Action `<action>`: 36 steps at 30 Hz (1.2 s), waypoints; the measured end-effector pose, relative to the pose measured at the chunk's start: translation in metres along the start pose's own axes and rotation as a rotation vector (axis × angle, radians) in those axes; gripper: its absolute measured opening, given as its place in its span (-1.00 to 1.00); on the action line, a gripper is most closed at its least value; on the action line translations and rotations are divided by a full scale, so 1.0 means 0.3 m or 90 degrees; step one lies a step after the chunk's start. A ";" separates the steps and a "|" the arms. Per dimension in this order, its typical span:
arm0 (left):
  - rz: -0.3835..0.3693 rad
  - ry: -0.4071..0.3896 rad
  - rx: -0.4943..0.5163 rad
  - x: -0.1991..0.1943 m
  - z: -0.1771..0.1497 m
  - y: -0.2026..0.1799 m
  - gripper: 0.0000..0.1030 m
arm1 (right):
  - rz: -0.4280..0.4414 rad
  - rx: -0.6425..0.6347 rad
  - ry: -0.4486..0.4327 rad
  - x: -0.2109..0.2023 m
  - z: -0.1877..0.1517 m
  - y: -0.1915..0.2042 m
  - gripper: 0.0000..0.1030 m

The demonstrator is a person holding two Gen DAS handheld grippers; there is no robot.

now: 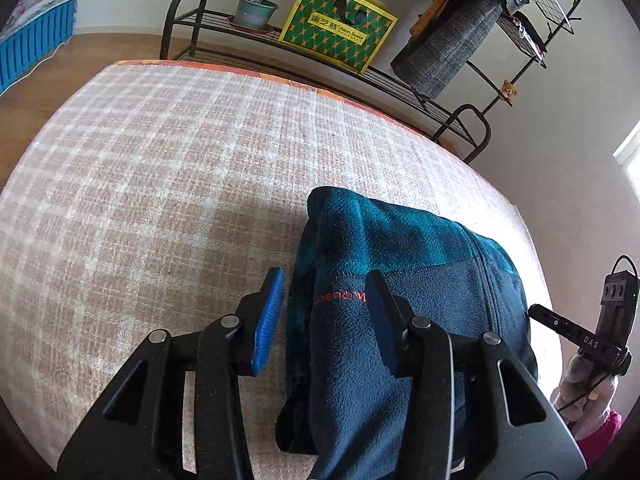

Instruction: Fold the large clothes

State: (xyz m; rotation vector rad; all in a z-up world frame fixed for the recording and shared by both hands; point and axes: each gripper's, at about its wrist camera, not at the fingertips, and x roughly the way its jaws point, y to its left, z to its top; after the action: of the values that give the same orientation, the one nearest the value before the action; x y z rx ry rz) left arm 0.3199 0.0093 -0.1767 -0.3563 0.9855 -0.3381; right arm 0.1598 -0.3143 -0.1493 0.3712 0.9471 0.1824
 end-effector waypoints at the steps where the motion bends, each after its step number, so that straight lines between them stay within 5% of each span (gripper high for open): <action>1: -0.013 -0.001 -0.007 -0.024 -0.007 0.004 -0.13 | 0.009 -0.006 -0.004 -0.024 -0.014 0.008 -0.62; 6: -0.048 0.009 0.004 -0.093 -0.084 -0.024 -0.13 | -0.007 -0.057 0.027 -0.020 -0.094 0.046 -0.62; 11: 0.007 0.088 0.030 0.014 -0.198 -0.002 -0.13 | -0.042 -0.055 0.076 0.046 -0.154 -0.005 -0.66; 12: 0.012 0.100 0.040 0.035 -0.222 0.013 0.00 | -0.047 -0.064 0.084 0.040 -0.160 -0.009 -0.66; 15: 0.005 0.091 0.043 0.004 -0.237 0.044 0.08 | -0.048 -0.088 0.102 -0.003 -0.178 -0.028 -0.62; 19: -0.024 0.061 0.025 -0.081 -0.226 0.086 0.08 | -0.034 -0.063 0.051 -0.097 -0.168 -0.076 -0.25; 22: -0.071 0.045 -0.051 -0.120 -0.195 0.139 0.08 | -0.018 -0.022 -0.013 -0.136 -0.154 -0.122 0.36; 26: -0.153 0.041 -0.162 -0.128 -0.147 0.198 0.38 | 0.028 0.024 -0.034 -0.126 -0.118 -0.154 0.76; 36: -0.269 0.136 -0.263 0.059 -0.084 0.243 0.43 | 0.096 0.090 0.014 0.048 -0.060 -0.192 0.83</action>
State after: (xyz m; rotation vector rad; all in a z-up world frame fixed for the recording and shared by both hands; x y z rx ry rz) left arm 0.3158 0.0633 -0.2345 -0.9251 1.1891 -0.5640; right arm 0.1528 -0.3589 -0.1919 0.5731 0.9573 0.2572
